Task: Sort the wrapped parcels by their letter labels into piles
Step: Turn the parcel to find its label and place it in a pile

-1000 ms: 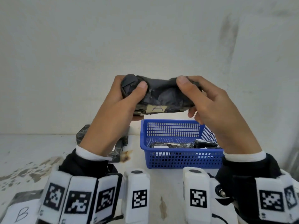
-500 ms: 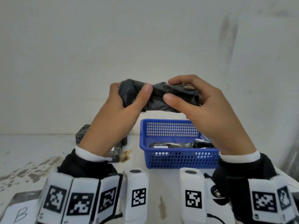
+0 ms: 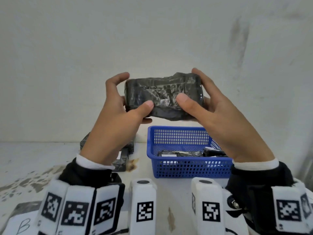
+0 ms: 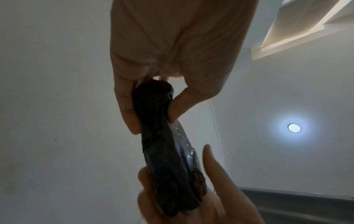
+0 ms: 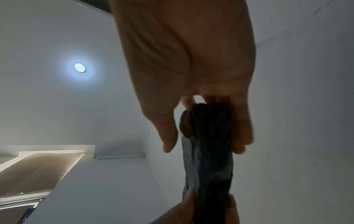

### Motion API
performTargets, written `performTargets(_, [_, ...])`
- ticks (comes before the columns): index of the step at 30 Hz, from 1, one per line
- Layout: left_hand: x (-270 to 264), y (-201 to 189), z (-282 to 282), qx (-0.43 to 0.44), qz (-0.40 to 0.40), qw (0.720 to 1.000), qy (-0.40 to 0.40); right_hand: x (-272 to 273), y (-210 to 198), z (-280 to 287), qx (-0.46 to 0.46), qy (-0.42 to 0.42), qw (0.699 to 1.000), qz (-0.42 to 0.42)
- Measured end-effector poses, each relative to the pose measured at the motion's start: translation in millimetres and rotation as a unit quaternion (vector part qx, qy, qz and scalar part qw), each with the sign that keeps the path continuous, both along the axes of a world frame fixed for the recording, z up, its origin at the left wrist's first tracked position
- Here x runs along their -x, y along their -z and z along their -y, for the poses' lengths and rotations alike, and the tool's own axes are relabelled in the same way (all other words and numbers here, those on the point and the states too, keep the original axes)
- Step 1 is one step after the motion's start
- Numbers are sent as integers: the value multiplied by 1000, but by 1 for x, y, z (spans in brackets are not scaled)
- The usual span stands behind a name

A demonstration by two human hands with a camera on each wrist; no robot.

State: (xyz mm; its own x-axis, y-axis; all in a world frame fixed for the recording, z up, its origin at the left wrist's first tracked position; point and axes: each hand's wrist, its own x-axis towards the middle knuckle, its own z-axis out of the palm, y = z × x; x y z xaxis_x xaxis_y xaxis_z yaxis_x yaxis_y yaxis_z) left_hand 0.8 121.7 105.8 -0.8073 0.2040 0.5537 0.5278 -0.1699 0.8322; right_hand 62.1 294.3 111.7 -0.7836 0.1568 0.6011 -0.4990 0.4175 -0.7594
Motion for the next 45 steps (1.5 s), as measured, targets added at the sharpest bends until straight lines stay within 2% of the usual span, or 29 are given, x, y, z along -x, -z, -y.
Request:
performTargets(4, [2,-2,2,-25,19,999,20,-1,1,-4,-2,-13,1000,14])
performTargets(8, [3,-3,2,-44,19,998,31,-3,-1,-5,43,-32,999,1])
performTargets(12, [2,-2,0,-42,16,998,36,-7,-4,-4,40,-19,999,-9])
performTargets(16, [-2,-2,0,-18,-1,999,27,-10,-4,-3,5,10,1000,20])
performTargets(21, [-4,0,0,57,-47,997,-11,-12,-4,-5,-12,18,1000,17])
performTargets(30, [-3,2,-4,34,-41,999,-1,-14,-4,-2,-37,54,998,1])
performTargets(37, [-2,3,-3,77,-51,995,-30,-11,-4,0,-15,65,998,-9])
performTargets(45, [1,2,2,69,-32,997,-23,-11,-4,4,18,49,999,-10])
